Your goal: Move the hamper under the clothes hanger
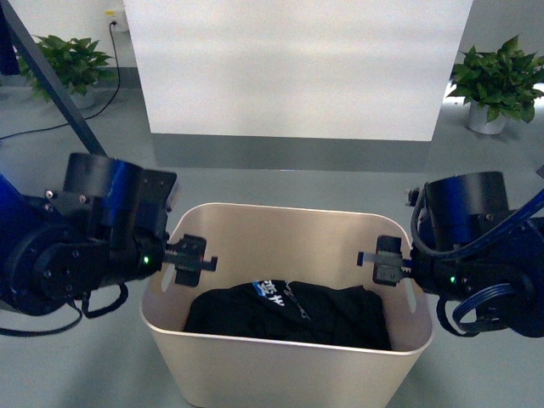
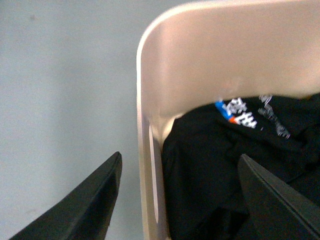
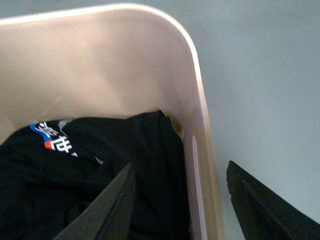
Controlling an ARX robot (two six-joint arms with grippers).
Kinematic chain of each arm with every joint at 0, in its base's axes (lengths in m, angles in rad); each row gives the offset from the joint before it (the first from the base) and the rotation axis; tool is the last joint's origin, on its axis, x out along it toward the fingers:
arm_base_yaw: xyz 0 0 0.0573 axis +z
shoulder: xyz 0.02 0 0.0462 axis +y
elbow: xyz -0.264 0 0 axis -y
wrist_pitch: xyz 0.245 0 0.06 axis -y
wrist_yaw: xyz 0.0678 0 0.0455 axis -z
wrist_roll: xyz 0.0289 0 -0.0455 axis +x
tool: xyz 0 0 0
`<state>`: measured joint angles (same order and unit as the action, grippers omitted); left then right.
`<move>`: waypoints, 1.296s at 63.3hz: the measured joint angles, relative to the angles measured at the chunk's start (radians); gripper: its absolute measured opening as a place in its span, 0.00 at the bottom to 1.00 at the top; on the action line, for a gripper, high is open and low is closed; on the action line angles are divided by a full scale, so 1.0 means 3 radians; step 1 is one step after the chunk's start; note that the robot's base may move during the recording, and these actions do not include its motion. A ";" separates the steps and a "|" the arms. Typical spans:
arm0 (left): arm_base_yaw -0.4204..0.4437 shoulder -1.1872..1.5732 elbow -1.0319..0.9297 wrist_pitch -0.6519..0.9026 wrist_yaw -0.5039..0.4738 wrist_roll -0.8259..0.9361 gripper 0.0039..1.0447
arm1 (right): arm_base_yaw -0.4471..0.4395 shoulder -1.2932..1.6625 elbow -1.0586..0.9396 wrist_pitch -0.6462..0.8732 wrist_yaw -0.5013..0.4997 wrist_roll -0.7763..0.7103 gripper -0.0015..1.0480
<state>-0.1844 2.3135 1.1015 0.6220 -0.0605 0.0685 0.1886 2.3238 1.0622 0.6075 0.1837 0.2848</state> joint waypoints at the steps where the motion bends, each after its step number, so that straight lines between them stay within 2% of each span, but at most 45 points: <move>1: 0.0000 -0.0038 -0.0013 0.0009 0.0006 0.0001 0.72 | 0.0000 -0.0036 -0.0019 0.0010 0.0003 0.0001 0.65; 13: -0.0008 -0.0647 -0.0277 0.0168 0.0148 0.0005 0.95 | -0.0006 -0.0591 -0.0320 0.0242 0.0107 -0.0005 0.89; 17: -0.0008 -0.0885 -0.0420 0.0268 0.0268 -0.0024 0.94 | -0.0006 -0.0818 -0.0472 0.0385 0.0153 0.0003 0.94; 23: 0.0005 -0.1471 -0.0806 0.0468 0.0488 -0.0113 0.94 | 0.0029 -0.1349 -0.0862 0.0744 0.0270 -0.0003 0.92; 28: 0.0011 -0.1690 -0.0907 0.0507 0.0516 -0.0142 0.94 | 0.0100 -0.1762 -0.1177 0.0982 0.0370 -0.0037 0.92; 30: 0.0006 -0.1696 -0.0926 0.0590 0.0425 -0.0142 0.93 | 0.0116 -0.1848 -0.1233 0.1003 0.0374 -0.0041 0.92; 34: -0.0003 -0.1695 -0.1076 0.1082 0.0005 -0.0164 0.84 | 0.0144 -0.1976 -0.1293 0.1072 0.0346 -0.0090 0.92; 37: 0.0001 -0.1699 -0.1263 0.1411 -0.0224 -0.0174 0.77 | 0.0137 -0.1996 -0.1380 0.1381 0.0187 -0.0242 0.86; 44: 0.0069 -0.1818 -0.1682 0.1745 -0.0299 -0.0206 0.62 | 0.0080 -0.2038 -0.1685 0.1799 0.0051 -0.0612 0.72; 51: 0.0148 -0.2035 -0.1962 0.1812 -0.0280 -0.0224 0.48 | -0.0018 -0.2230 -0.2012 0.1883 -0.0024 -0.0807 0.57; 60: 0.0233 -0.2555 -0.2466 0.1854 -0.0141 -0.0228 0.17 | -0.0164 -0.2711 -0.2459 0.1890 -0.0154 -0.0912 0.29; 65: 0.0276 -0.2729 -0.2636 0.1841 -0.0112 -0.0228 0.05 | -0.0207 -0.2894 -0.2612 0.1860 -0.0205 -0.0926 0.17; 67: 0.0294 -0.2806 -0.2701 0.1823 -0.0107 -0.0237 0.02 | -0.0226 -0.2972 -0.2673 0.1837 -0.0223 -0.0930 0.12; 72: 0.0328 -0.2965 -0.2823 0.1787 -0.0080 -0.0235 0.03 | -0.0263 -0.3129 -0.2789 0.1787 -0.0258 -0.0937 0.02; 80: 0.0384 -0.3360 -0.3073 0.1639 -0.0015 -0.0235 0.03 | -0.0348 -0.3554 -0.3035 0.1602 -0.0338 -0.0945 0.02; 82: 0.0453 -0.3468 -0.3134 0.1587 0.0116 -0.0235 0.03 | -0.0362 -0.3634 -0.3072 0.1560 -0.0355 -0.0944 0.02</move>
<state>-0.0486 1.2732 0.1612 1.0981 -0.0257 -0.0021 0.0799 1.2335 0.1406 1.0756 0.0772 0.0017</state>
